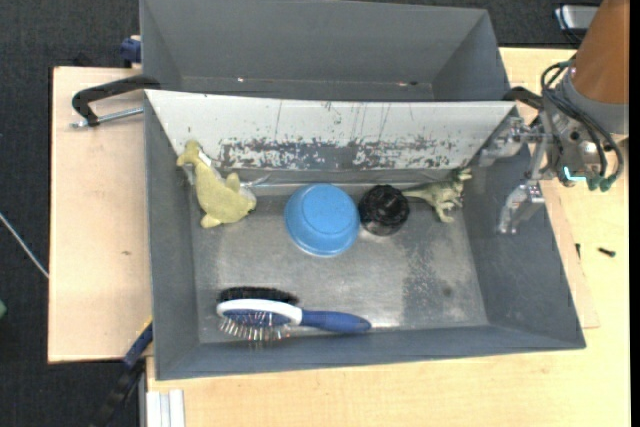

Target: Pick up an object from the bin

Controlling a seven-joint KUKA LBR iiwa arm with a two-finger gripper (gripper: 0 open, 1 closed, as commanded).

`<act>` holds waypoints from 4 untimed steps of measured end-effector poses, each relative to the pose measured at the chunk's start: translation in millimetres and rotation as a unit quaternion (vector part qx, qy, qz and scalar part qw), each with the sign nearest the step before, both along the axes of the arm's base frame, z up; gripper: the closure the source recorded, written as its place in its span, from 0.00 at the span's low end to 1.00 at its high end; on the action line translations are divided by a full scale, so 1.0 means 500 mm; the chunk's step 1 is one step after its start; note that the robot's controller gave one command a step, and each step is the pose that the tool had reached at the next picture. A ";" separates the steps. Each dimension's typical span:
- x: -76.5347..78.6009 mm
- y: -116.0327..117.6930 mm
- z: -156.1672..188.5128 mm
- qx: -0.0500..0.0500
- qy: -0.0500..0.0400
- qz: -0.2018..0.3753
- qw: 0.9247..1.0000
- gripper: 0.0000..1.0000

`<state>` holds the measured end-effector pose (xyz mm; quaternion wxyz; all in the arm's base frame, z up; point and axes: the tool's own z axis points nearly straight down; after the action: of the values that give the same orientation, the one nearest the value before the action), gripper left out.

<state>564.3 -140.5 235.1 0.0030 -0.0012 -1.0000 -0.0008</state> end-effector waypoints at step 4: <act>0.063 0.082 -0.319 0.002 -0.012 -0.385 0.923 0.00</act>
Offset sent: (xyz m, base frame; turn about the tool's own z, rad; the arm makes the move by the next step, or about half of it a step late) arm 0.0371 0.0121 -0.1651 0.1093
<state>596.0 -99.3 75.3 -0.0098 -0.3865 -0.9222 -0.0035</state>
